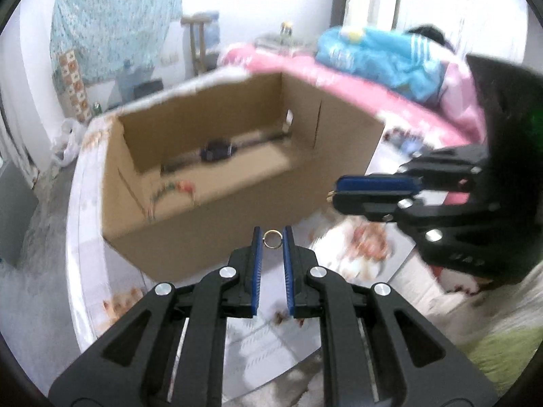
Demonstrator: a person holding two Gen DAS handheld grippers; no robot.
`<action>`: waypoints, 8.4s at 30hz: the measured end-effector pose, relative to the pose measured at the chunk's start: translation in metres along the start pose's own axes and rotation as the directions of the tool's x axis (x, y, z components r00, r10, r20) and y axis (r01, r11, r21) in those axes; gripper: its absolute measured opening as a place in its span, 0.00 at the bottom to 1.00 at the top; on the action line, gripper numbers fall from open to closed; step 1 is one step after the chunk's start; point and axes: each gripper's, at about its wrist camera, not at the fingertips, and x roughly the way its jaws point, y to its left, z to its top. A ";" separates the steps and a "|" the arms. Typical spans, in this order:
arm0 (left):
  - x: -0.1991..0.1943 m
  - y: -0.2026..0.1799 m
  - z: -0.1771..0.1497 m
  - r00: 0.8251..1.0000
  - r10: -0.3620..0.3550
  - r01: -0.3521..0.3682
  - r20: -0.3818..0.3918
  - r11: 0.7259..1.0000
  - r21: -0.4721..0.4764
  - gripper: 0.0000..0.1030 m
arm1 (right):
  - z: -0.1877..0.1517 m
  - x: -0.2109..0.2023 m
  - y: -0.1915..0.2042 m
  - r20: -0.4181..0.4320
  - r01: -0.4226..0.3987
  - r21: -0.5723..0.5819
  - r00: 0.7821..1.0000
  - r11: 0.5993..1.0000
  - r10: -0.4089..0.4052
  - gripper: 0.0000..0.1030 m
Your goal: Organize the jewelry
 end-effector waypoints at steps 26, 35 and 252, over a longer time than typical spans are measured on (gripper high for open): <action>0.075 0.047 0.058 0.996 0.081 -0.084 -0.033 0.990 -0.109 0.22 | 0.050 0.057 -0.067 0.012 0.112 0.207 0.993 0.972 -0.117 0.33; 0.035 0.045 0.043 0.995 0.086 -0.079 0.054 0.988 -0.129 0.30 | 0.044 0.019 -0.061 0.103 0.077 0.187 0.990 0.979 -0.098 0.36; 0.075 0.042 -0.040 0.984 0.027 -0.046 -0.178 0.994 -0.103 0.07 | -0.026 0.112 0.005 -0.323 0.023 0.062 0.946 0.998 -0.001 0.02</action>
